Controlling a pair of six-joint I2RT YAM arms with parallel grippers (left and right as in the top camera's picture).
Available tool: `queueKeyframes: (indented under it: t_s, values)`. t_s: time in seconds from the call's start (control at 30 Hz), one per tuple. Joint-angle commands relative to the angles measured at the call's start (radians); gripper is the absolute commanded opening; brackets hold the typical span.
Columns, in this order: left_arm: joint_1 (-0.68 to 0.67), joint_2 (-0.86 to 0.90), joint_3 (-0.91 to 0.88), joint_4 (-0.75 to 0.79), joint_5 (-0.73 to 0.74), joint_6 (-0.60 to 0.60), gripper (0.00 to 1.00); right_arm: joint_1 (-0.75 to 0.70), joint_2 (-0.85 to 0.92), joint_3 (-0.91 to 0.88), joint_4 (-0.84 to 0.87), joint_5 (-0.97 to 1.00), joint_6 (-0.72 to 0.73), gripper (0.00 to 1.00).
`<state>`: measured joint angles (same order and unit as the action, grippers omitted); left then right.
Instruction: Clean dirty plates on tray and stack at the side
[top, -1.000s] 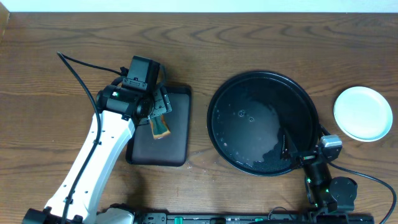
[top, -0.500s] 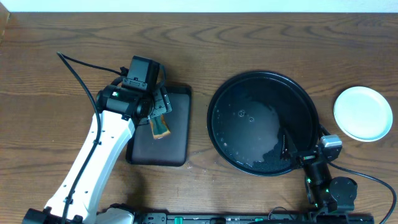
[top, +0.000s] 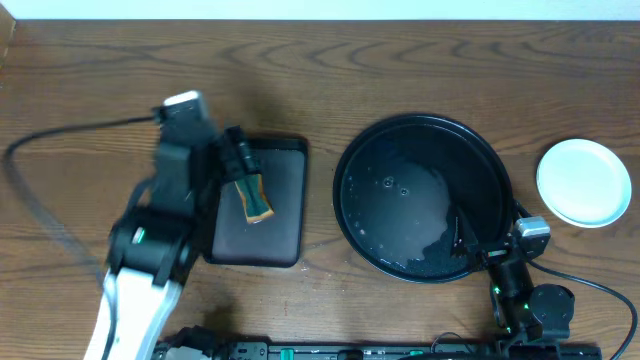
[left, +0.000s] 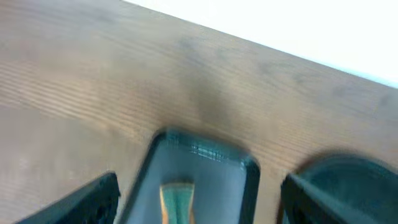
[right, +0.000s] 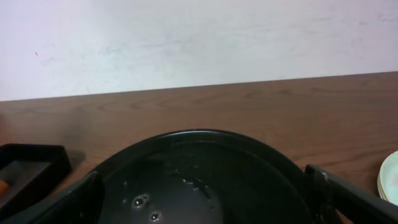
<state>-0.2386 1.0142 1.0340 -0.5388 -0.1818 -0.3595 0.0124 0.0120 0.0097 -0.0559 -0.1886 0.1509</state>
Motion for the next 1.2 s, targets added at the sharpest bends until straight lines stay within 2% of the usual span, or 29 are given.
queueKeyframes:
  t_s: [0.0,0.23,0.47,0.9,1.13,1.17]
  values:
    - [0.066,-0.143,-0.127,0.071,-0.032,0.074,0.84,0.008,-0.007,-0.005,0.0,0.005,-0.01,0.99]
    - [0.193,-0.492,-0.399,0.189,-0.033,0.074,0.84,0.008,-0.007,-0.005,0.0,0.005,-0.01,0.99]
    - [0.227,-0.729,-0.603,0.251,-0.033,0.074,0.84,0.008,-0.007,-0.005,0.0,0.005,-0.01,0.99]
    - [0.227,-1.002,-0.898,0.409,-0.028,0.07,0.84,0.008,-0.007,-0.005,0.0,0.005,-0.01,0.99]
    - [0.226,-1.012,-1.033,0.529,-0.008,0.037,0.84,0.008,-0.007,-0.005,0.0,0.005,-0.01,0.99]
    - [0.226,-1.012,-1.03,0.507,-0.006,0.036,0.84,0.008,-0.007,-0.005,0.0,0.005,-0.01,0.99]
